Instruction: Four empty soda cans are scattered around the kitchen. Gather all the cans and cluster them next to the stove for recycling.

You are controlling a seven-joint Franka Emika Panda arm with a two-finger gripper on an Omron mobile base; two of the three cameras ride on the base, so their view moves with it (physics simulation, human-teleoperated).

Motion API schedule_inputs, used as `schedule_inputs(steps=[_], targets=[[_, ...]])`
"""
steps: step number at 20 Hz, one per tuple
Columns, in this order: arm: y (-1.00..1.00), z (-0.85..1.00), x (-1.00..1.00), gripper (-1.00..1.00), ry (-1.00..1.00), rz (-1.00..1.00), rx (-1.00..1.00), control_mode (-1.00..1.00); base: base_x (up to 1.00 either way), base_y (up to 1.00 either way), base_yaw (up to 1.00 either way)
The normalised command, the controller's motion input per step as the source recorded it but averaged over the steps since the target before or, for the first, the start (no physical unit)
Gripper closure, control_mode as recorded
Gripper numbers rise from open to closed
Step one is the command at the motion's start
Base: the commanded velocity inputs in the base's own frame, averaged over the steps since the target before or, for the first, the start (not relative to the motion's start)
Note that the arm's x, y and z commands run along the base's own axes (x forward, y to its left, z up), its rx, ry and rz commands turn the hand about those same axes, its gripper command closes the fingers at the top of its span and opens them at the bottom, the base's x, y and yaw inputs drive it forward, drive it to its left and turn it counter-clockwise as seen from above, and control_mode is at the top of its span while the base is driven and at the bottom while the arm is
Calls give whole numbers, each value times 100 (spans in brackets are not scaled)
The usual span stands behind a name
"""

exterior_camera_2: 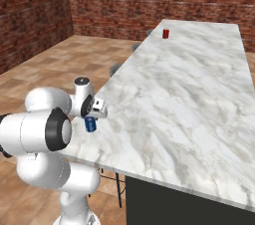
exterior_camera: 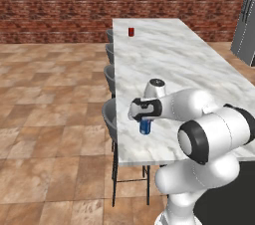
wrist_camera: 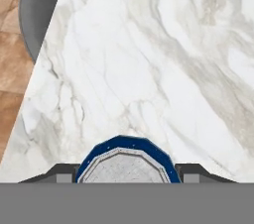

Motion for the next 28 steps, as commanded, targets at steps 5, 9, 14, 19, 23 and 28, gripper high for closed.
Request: schedule_inputs(steps=[5,9,14,19,23,28], targets=[[0,66,-25,100,0,0,0,-100,0,0,0],[0,89,-27,100,4,-1,1,-100,0,0,0],[-9,68,-61,100,2,-3,0,-100,0,0,0],[-16,47,-72,100,0,-2,1,-100,0,0,0],[-10,38,-78,100,0,-1,0,-100,0,0,0],[0,33,-78,100,-3,0,0,-100,0,0,0]])
